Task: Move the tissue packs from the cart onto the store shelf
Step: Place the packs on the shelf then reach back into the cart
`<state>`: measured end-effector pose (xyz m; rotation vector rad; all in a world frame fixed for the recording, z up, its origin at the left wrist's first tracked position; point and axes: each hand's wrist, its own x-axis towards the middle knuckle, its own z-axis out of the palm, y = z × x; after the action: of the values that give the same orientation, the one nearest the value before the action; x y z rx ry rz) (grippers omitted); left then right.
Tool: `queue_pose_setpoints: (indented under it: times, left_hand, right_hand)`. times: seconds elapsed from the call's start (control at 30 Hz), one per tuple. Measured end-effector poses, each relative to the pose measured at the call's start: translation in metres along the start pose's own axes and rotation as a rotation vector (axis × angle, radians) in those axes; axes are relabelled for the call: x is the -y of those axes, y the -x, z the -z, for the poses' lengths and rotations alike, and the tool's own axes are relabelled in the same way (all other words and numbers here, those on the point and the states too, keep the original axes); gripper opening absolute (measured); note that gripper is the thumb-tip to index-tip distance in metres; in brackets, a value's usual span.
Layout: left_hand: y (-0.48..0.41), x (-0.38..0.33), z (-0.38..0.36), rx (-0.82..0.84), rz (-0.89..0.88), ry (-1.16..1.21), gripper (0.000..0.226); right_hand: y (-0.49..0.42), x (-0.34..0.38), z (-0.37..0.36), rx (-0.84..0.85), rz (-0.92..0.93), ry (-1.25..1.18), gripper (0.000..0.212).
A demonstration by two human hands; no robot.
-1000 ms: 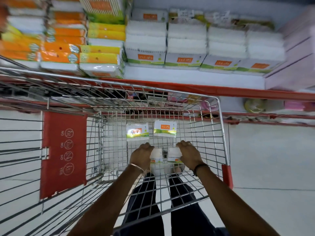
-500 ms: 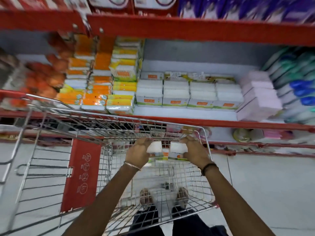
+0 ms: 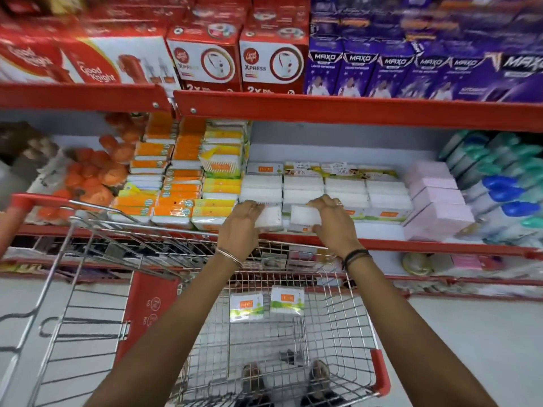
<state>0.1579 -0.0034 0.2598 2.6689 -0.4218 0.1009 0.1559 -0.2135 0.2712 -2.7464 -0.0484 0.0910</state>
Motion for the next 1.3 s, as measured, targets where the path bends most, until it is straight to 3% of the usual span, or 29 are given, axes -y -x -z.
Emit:
queue_pose_setpoints:
  times: [0.53, 0.73, 1.0, 1.17, 1.3]
  left_hand:
    - [-0.035, 0.027, -0.042, 0.123, -0.038, -0.06, 0.058]
    - [-0.03, 0.023, -0.043, 0.055, -0.071, -0.043, 0.047]
    - [0.013, 0.024, -0.044, -0.127, -0.198, 0.072, 0.026]
    - [0.063, 0.042, -0.079, -0.116, -0.184, 0.131, 0.023]
    - [0.093, 0.063, -0.115, 0.026, -0.098, 0.159, 0.029]
  right_hand:
    - [-0.028, -0.002, -0.038, 0.072, -0.043, -0.006, 0.058]
    - [-0.02, -0.002, -0.042, 0.026, -0.025, 0.007, 0.059]
    - [0.034, 0.009, -0.053, -0.119, 0.107, -0.146, 0.039]
    - [0.064, 0.006, -0.096, 0.053, 0.082, -0.131, 0.036]
    - [0.07, -0.004, -0.141, 0.247, -0.006, -0.103, 0.04]
